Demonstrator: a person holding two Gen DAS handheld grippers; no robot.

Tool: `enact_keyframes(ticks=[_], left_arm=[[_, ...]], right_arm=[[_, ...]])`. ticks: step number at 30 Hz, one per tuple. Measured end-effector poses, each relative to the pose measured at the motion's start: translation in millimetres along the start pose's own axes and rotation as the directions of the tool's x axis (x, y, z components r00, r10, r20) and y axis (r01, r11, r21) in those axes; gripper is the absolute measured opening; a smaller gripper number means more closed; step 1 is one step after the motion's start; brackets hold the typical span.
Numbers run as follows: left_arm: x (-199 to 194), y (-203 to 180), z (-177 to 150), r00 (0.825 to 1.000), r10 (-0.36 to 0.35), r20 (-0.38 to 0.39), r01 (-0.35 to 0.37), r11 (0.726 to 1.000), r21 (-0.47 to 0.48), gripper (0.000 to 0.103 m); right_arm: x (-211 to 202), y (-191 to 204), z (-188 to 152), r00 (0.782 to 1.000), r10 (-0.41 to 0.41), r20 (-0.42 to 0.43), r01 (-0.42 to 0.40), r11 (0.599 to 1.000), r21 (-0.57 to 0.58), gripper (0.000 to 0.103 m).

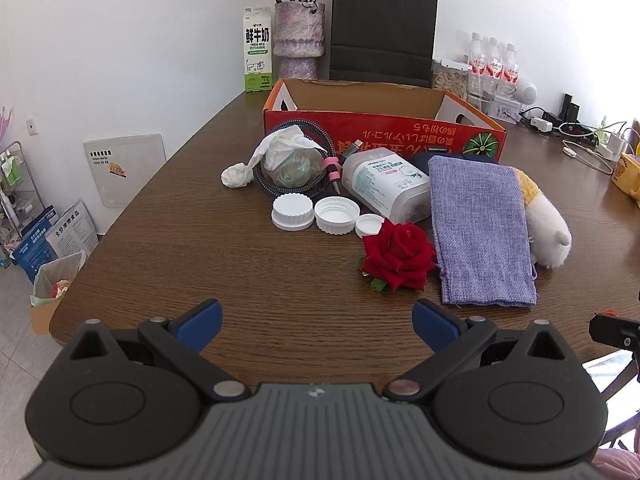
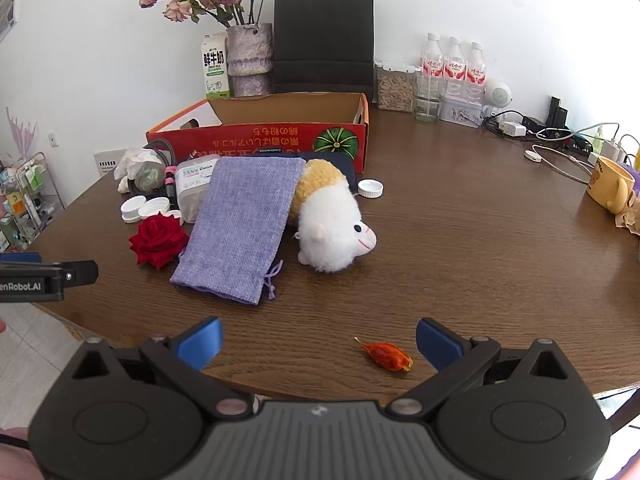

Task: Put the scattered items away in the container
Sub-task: 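Move the right gripper to the small orange toy and close on it, then grasp the red rose with the left gripper while the right gripper holds the orange toy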

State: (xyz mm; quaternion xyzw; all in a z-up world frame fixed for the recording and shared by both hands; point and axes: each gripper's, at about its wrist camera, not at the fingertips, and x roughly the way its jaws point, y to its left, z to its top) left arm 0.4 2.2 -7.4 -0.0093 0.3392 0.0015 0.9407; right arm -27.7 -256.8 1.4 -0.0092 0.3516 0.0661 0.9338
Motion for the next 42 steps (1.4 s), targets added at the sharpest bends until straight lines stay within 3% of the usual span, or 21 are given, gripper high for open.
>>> enact_keyframes(ticks=[19,27,35,37,39,40,41,42], left_arm=[[12.8,3.5,-5.4,1.0,0.003,-0.007,-0.003,1.0,-0.028,0.103],[17.6,2.2,-7.9,1.0,0.002,-0.027,-0.003,1.0,-0.029,0.103],[19.7,3.6,-9.2,0.999,0.004,-0.042,-0.005,0.999,-0.036,0.103],[20.3,3.6,-9.1,0.999,0.004,-0.044,-0.006,0.999,-0.036,0.103],[20.8,3.9,-8.9,0.999,0.004,-0.045,-0.006,0.999,-0.037,0.103],[20.7,3.6,-8.8,0.999,0.004,-0.044,-0.006,0.999,-0.036,0.103],[20.8,3.6,-8.7,0.999,0.004,-0.044,-0.005,0.999,-0.037,0.103],[20.9,3.6,-8.6,0.999,0.003,-0.043,-0.004,0.999,-0.037,0.103]], right_arm=[[25.6,-15.1,-29.3,0.997,-0.07,0.032,0.07,0.998,-0.002,0.102],[34.1,-26.2,-43.2,0.994,-0.089,0.07,0.085,0.995,0.058,0.103],[33.0,-31.7,-42.0,0.997,-0.05,0.063,0.049,0.999,0.022,0.103],[30.2,-31.3,-42.9,0.996,-0.05,0.073,0.049,0.999,0.021,0.094],[24.9,-31.0,-43.3,0.995,-0.041,0.092,0.039,0.999,0.014,0.057],[23.1,-31.3,-42.8,0.995,-0.037,0.097,0.036,0.999,0.012,0.046],[21.8,-32.2,-42.0,0.995,-0.034,0.098,0.033,0.999,0.013,0.023],[21.0,-33.5,-41.3,0.995,-0.029,0.096,0.028,0.999,0.017,0.013]])
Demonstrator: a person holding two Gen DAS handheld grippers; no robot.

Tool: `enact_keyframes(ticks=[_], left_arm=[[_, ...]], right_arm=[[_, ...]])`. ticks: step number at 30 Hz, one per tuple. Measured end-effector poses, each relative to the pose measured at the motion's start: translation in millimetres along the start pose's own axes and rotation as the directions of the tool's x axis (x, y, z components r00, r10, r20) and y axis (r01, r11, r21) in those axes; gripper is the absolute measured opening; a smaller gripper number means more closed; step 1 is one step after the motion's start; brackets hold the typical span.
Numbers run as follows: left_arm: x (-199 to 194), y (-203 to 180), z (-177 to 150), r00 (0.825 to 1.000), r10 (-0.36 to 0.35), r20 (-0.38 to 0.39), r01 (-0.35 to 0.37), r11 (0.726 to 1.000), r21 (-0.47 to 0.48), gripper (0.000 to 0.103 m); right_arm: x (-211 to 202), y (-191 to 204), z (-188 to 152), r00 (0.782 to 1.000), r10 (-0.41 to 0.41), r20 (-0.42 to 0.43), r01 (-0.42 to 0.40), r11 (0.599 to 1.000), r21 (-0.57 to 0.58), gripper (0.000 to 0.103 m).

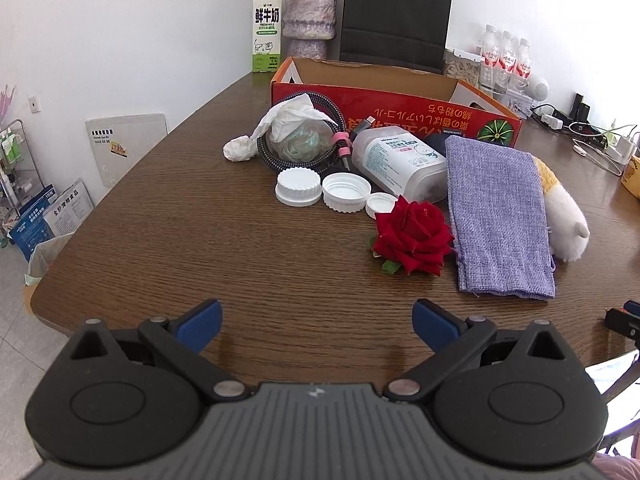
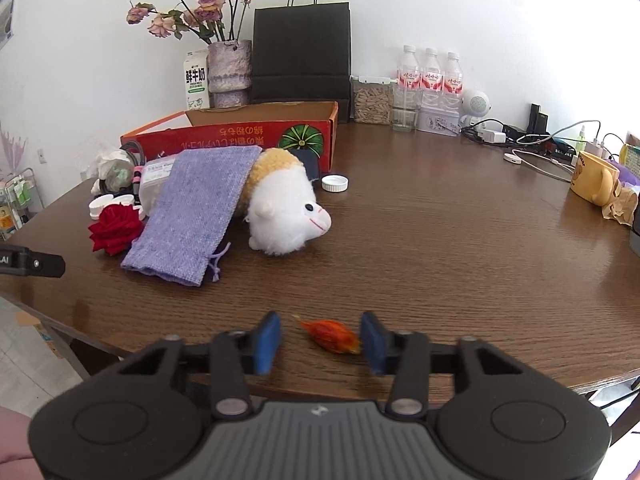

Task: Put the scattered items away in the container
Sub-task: 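Grasp the red rose with the left gripper while the right gripper holds the orange toy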

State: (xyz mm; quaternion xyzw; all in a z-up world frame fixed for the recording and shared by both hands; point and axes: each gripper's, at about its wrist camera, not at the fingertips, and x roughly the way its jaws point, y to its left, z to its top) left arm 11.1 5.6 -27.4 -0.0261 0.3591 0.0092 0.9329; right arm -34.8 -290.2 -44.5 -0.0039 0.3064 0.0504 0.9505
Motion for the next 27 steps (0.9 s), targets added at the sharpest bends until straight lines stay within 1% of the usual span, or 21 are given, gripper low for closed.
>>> enact_keyframes(ticks=[5,12,17,25,27], left_arm=[[0.0,-1.0,1.7,1.0,-0.015,0.016,0.015,1.0,0.003,0.103],[0.5,-12.6,12.0,0.996,-0.043,0.076,0.041,0.998,0.038,0.103],[11.1,-22.6,23.0,0.993,-0.057,0.103,0.052,0.997,0.054,0.103],[29.3,-44.1,31.4,0.99,-0.07,0.121,0.055,0.991,0.122,0.103],[33.1,-48.4,31.8,0.99,-0.077,0.121,0.06,0.989,0.133,0.098]], right_arm=[[-0.6,2.2,1.4,1.0,0.028,0.001,-0.028,1.0,0.003,0.012],[7.6,15.9,17.7,0.997,0.055,0.056,-0.054,0.998,-0.016,0.012],[13.3,26.1,35.4,0.991,0.076,0.108,-0.073,0.997,-0.033,0.012],[23.8,34.6,53.6,0.985,0.102,0.143,-0.099,0.995,-0.029,0.012],[25.8,36.5,56.2,0.983,0.107,0.148,-0.103,0.994,-0.031,0.012]])
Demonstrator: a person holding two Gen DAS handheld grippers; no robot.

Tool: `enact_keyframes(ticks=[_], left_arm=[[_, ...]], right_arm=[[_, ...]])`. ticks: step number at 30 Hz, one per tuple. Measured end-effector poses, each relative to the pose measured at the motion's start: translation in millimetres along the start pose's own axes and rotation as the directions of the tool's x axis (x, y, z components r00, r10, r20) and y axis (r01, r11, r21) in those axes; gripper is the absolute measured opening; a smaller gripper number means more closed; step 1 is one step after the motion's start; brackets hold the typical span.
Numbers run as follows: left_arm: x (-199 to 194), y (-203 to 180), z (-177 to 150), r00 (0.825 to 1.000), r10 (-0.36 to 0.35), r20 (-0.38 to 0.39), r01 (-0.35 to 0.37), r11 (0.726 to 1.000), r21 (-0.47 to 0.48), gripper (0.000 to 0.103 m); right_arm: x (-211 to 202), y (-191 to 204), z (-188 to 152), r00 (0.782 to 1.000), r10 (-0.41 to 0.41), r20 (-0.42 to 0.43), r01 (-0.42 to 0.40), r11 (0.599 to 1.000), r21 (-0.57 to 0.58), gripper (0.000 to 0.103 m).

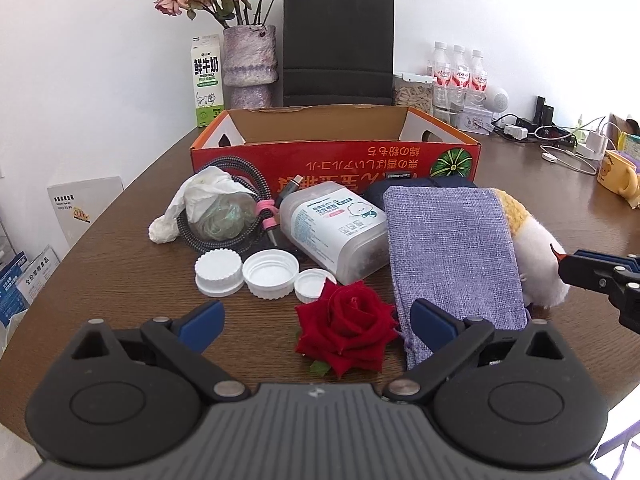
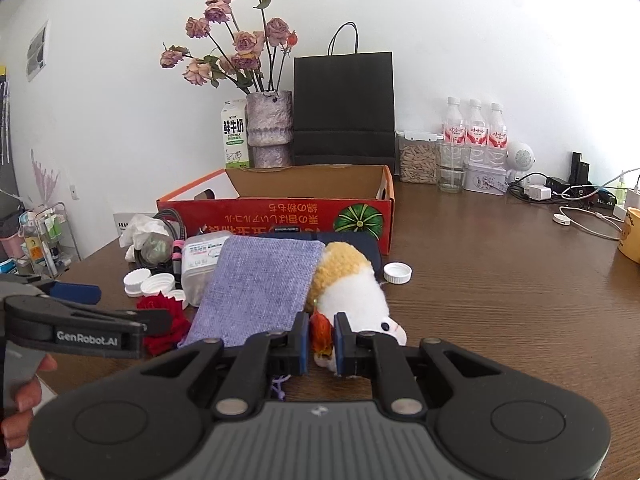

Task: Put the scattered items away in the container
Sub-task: 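Grasp the red rose with the left gripper while the right gripper holds the orange toy, then carry the rose and orange toy into the box and open both grippers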

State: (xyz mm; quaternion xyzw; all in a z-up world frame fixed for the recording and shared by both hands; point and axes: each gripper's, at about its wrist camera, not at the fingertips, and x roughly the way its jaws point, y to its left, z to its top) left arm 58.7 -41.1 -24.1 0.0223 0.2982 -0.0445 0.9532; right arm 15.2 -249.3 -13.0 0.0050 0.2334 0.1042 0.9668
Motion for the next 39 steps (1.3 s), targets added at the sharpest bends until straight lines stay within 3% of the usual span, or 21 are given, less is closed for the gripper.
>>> enact_keyframes(ticks=[2,9,12,24,29,34,39], left_arm=[[3.8,-2.1,0.5,1.0,-0.006,-0.005,0.006,1.0,0.002,0.093],[11.8,4.7,-3.0,0.998,-0.048,-0.037,0.047,0.998,-0.042,0.052],[8.5,7.4,-3.8,0.998,-0.057,-0.012,0.057,0.997,-0.052,0.042],[-2.7,12.2,5.4,0.997,-0.061,0.044,0.063,0.997,-0.049,0.033],[-12.5,16.4,24.1,0.992,-0.067,0.107,0.073,0.996,-0.052,0.032],[-17.1,18.3,64.7,0.976,-0.081,0.2,0.098,0.992,-0.077,0.033],[-10.7,14.2,110.2,0.949,-0.1,0.3,0.137,0.985,-0.105,0.032]], right_arm=[[2.2,1.4,1.3,1.0,0.004,0.003,-0.004,1.0,-0.002,0.012],[7.2,3.1,-0.3,1.0,0.017,0.0,-0.017,1.0,0.001,0.012],[7.2,3.8,-0.4,1.0,0.016,0.003,-0.016,1.0,-0.001,0.012],[9.6,6.9,15.2,0.998,0.014,0.059,-0.014,1.0,-0.01,0.012],[13.8,7.1,32.1,0.994,0.024,0.103,-0.022,1.0,-0.023,0.012],[29.2,7.4,60.0,0.99,0.03,0.14,-0.026,0.999,-0.032,0.012],[56.7,5.3,98.3,0.982,0.036,0.187,-0.035,0.999,-0.007,0.012]])
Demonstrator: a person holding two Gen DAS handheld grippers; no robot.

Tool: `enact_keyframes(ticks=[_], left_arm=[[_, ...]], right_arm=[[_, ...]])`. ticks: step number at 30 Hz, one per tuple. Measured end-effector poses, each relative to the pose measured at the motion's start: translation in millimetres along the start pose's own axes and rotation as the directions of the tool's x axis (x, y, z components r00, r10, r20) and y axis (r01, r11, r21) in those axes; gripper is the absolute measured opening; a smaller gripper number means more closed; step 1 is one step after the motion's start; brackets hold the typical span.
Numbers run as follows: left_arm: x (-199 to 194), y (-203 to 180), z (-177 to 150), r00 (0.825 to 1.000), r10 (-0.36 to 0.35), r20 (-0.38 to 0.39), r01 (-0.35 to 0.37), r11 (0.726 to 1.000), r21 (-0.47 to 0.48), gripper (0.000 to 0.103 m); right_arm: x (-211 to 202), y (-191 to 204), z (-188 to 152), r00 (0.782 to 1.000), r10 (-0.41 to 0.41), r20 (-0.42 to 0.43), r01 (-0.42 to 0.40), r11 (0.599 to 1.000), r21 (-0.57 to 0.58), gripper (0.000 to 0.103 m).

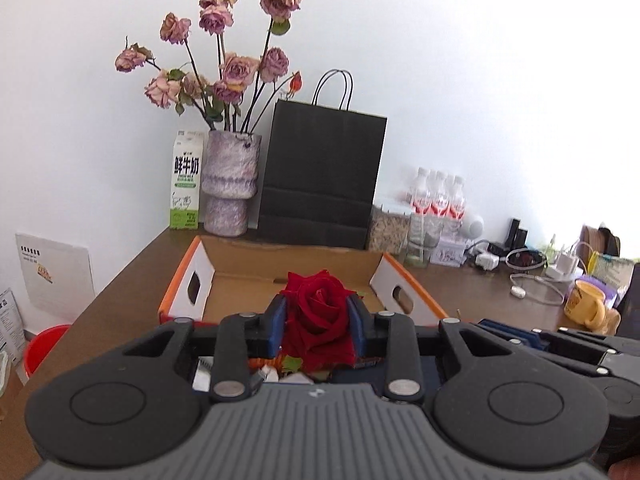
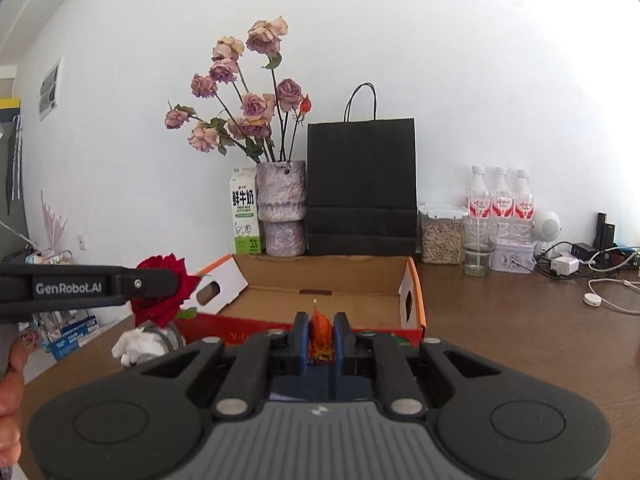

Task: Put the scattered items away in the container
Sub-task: 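Carry the rose and orange toy into the box and open both grippers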

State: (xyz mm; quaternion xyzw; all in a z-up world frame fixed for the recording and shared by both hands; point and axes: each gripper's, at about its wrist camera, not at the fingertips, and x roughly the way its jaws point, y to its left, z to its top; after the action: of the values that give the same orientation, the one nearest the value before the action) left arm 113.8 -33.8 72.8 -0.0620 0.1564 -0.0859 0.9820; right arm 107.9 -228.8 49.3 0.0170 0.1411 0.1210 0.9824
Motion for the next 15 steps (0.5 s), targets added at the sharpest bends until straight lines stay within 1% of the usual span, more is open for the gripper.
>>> enact_keyframes(ticks=[3,6,9,11,13,15], left_arm=[[21.0,-2.1,19.7,0.999,0.007,0.034,-0.006,1.0,-0.029,0.033],[45.9,3.5,32.9,0.998,0.034,0.051,-0.029,0.996,-0.089,0.033],[76.9,14.5,39.6,0.998,0.056,0.026,-0.052,0.989,-0.141,0.033],[98.5,20.6,41.6,0.997,0.079,0.001,-0.078,0.985,-0.152,0.033],[121.9,26.5,39.6,0.993,0.113,-0.027,-0.116,0.981,-0.153,0.033],[139.9,33.4,31.0,0.988,0.148,-0.043,-0.152,0.978,-0.141,0.033]], right_arm=[[27.5,-5.3,22.9,1.0,0.009,0.014,-0.009,1.0,0.018,0.012],[58.6,-8.0,42.3,1.0,0.013,0.014,-0.013,1.0,0.019,0.012],[93.2,-11.2,57.1,1.0,0.016,-0.008,-0.016,0.999,0.028,0.012],[117.3,-16.6,60.2,0.999,0.018,-0.037,-0.016,0.999,0.047,0.012],[136.2,-23.9,58.3,0.997,0.022,-0.069,-0.017,0.998,0.068,0.012],[150.1,-32.3,47.0,0.995,0.022,-0.1,-0.012,0.995,0.098,0.012]])
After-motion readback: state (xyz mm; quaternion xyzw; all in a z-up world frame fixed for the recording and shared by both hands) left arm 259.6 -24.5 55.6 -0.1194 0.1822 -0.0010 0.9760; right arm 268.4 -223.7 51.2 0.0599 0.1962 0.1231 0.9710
